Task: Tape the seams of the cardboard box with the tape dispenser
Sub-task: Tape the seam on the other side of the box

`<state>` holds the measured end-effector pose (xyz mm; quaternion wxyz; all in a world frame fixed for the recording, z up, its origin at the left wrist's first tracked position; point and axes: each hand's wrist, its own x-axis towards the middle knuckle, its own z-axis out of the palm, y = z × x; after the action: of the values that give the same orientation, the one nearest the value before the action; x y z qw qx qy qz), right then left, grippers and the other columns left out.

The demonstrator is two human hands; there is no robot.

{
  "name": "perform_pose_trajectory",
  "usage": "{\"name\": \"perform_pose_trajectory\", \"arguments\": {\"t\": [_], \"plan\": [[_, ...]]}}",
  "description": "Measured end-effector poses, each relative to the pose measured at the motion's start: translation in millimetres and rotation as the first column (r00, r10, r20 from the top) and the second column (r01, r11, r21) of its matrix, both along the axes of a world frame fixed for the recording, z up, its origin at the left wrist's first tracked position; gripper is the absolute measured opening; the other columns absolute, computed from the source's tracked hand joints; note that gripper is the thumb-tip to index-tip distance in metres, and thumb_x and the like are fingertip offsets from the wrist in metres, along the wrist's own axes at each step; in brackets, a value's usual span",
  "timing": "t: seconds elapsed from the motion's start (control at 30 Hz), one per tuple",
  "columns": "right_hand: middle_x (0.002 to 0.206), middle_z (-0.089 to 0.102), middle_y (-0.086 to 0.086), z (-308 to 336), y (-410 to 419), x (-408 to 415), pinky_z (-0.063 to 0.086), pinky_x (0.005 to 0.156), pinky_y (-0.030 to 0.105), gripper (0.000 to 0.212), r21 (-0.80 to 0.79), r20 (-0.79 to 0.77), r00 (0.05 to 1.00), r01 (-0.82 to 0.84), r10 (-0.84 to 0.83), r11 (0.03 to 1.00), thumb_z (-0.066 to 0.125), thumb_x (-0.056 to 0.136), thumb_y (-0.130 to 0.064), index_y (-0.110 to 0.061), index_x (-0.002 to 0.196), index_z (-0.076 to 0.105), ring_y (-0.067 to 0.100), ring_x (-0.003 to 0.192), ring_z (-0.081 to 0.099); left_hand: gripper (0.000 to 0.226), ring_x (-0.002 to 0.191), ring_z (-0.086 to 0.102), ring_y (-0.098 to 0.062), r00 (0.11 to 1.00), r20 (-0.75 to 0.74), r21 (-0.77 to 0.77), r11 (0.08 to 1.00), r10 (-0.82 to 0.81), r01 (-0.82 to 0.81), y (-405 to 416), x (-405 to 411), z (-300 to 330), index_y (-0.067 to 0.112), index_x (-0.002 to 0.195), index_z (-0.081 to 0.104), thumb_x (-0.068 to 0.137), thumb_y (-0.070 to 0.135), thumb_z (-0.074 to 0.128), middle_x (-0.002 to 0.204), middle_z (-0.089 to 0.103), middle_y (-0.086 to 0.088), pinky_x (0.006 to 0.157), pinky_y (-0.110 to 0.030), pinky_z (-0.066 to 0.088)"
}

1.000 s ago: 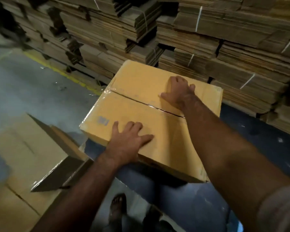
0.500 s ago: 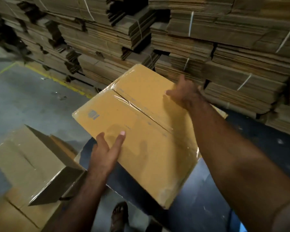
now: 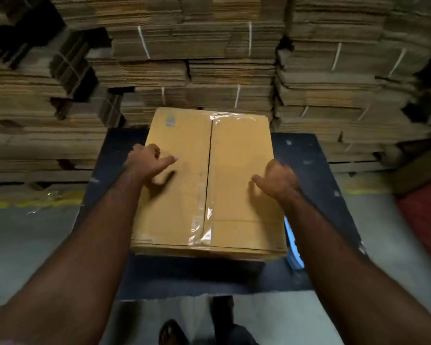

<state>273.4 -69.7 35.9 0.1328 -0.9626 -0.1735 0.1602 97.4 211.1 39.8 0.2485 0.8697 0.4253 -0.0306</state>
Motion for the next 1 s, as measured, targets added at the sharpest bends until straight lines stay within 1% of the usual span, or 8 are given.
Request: {"name": "perform_pose_trajectory", "arguments": {"t": [0.13,0.27,0.37,0.47,0.7,0.8,0.9,1.0], "plan": [[0.131,0.05,0.016,0,-29,-33,0.045,0.093,0.042,0.06,-0.049,-0.038,0.998,-0.054,0.052,0.997,0.061,0.079,-0.055,-0.015,0.123,0.049,0.035,0.124,0.043,0.065,0.131,0.033,-0.039,0.987,-0.093,0.08,0.987,-0.133,0.141,-31,-18,-10,0.02,0.133,0.05,0.085,0.064,0.057,0.148,0.031,-0.014,0.102,-0.056,0.036],[0.148,0.035,0.012,3,-49,-93,0.034,0.104,0.049,0.061,-0.031,0.041,0.993,-0.114,0.115,0.993,0.062,0.086,-0.046,-0.016,0.135,0.045,0.034,0.135,0.033,0.063,0.14,0.023,-0.037,0.987,0.018,0.19,0.97,-0.158,0.152,-65,-71,-19,0.022,0.135,0.046,0.088,0.063,0.053,0.157,0.023,-0.01,0.105,-0.063,0.031],[0.153,0.03,0.01,-6,-63,-137,0.029,0.108,0.049,0.066,-0.003,0.083,0.982,-0.171,0.17,0.985,0.061,0.084,-0.054,-0.021,0.139,0.043,0.029,0.141,0.026,0.07,0.144,0.014,-0.038,0.979,0.053,0.17,0.968,-0.198,0.187,-84,-103,-30,0.024,0.142,0.039,0.087,0.065,0.051,0.161,0.017,-0.008,0.105,-0.067,0.028],[0.163,0.012,0.003,-21,-78,-161,0.013,0.117,0.056,0.078,-0.021,0.048,0.979,-0.196,0.197,0.98,0.052,0.086,-0.066,-0.032,0.151,0.026,0.024,0.149,0.009,0.081,0.145,0.009,-0.039,0.979,0.027,0.175,0.965,-0.203,0.195,-104,-125,-36,0.023,0.147,0.033,0.083,0.071,0.049,0.162,0.015,-0.006,0.104,-0.066,0.029],[0.165,-0.01,-0.004,-35,-106,-155,-0.008,0.116,0.055,0.079,-0.036,0.046,0.962,-0.268,0.27,0.963,0.031,0.09,-0.075,-0.039,0.155,0.004,0.02,0.15,-0.011,0.099,0.149,-0.009,-0.036,0.978,-0.02,0.174,0.963,-0.207,0.207,-139,-144,-47,0.024,0.156,0.014,0.079,0.082,0.04,0.165,-0.005,-0.002,0.107,-0.067,0.025],[0.165,-0.007,0.0,-41,-102,-144,-0.007,0.116,0.057,0.079,-0.041,0.114,0.954,-0.276,0.279,0.96,0.025,0.09,-0.076,-0.037,0.155,0.005,0.023,0.151,-0.009,0.103,0.149,-0.011,-0.036,0.973,-0.032,0.168,0.959,-0.227,0.229,-133,-132,-47,0.023,0.156,0.013,0.078,0.084,0.041,0.165,-0.006,-0.003,0.108,-0.066,0.024],[0.165,-0.002,0.002,-38,-95,-128,-0.004,0.116,0.056,0.076,-0.03,0.106,0.95,-0.292,0.294,0.956,0.031,0.093,-0.071,-0.033,0.156,0.011,0.025,0.151,-0.004,0.109,0.149,-0.011,-0.037,0.971,-0.042,0.133,0.962,-0.235,0.239,-123,-117,-43,0.021,0.156,0.014,0.071,0.086,0.035,0.165,-0.005,-0.006,0.113,-0.063,0.017],[0.161,0.023,0.008,-35,-100,-114,0.014,0.116,0.053,0.068,0.159,0.127,0.975,-0.201,0.182,0.966,0.043,0.095,-0.059,-0.022,0.15,0.032,0.026,0.147,0.021,0.108,0.15,-0.001,-0.033,0.967,-0.055,0.172,0.951,-0.249,0.255,-134,-104,-38,0.018,0.155,0.019,0.072,0.084,0.033,0.165,0.003,-0.011,0.117,-0.06,0.007]]}}
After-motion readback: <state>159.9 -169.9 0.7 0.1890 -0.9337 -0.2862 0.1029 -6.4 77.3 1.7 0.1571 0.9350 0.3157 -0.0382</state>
